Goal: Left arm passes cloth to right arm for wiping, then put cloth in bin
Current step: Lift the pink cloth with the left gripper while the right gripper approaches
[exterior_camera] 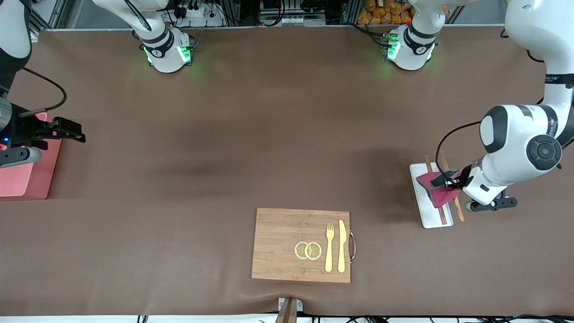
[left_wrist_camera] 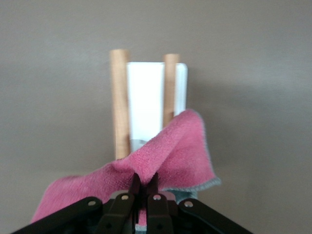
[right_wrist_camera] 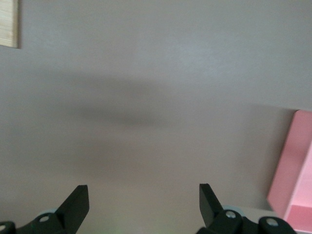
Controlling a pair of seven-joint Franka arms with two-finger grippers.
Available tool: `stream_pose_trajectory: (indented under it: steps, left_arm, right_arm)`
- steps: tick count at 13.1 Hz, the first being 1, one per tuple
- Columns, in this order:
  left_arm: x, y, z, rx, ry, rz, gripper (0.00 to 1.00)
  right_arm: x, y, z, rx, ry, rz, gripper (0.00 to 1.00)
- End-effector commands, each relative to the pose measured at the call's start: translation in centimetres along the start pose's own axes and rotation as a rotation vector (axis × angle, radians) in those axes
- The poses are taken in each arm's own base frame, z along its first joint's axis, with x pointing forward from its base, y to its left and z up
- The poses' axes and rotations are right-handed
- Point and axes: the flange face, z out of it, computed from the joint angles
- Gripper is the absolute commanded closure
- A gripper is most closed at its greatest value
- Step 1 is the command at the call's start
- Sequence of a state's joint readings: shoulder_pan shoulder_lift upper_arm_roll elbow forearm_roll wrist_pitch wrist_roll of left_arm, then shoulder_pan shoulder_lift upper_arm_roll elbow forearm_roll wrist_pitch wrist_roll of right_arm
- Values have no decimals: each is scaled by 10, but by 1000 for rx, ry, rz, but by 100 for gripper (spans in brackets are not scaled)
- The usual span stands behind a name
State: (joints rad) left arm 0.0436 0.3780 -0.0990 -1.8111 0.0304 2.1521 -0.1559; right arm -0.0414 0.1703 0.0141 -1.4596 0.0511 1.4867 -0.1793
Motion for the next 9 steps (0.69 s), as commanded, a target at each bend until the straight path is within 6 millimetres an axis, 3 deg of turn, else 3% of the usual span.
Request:
stream_pose_trajectory:
  steps: [1, 3, 5, 7, 9]
  left_arm:
    - [-10, 25, -35, -32, -9, 19, 100]
    - [-12, 44, -56, -93, -52, -7, 100]
    - [-14, 67, -76, -161, -85, -56, 100]
    - [-22, 105, -88, -203, -96, -101, 100]
    - [-27, 150, -111, -265, -95, -174, 100]
  right_arm:
    - [-2, -12, 1, 104, -29, 118, 0]
    - [-3, -26, 5, 161, -72, 235, 0]
    - [-2, -70, 10, 149, -120, 338, 0]
    - [-1, -120, 13, 149, -154, 514, 0]
    - [3, -148, 19, 218, -215, 648, 0]
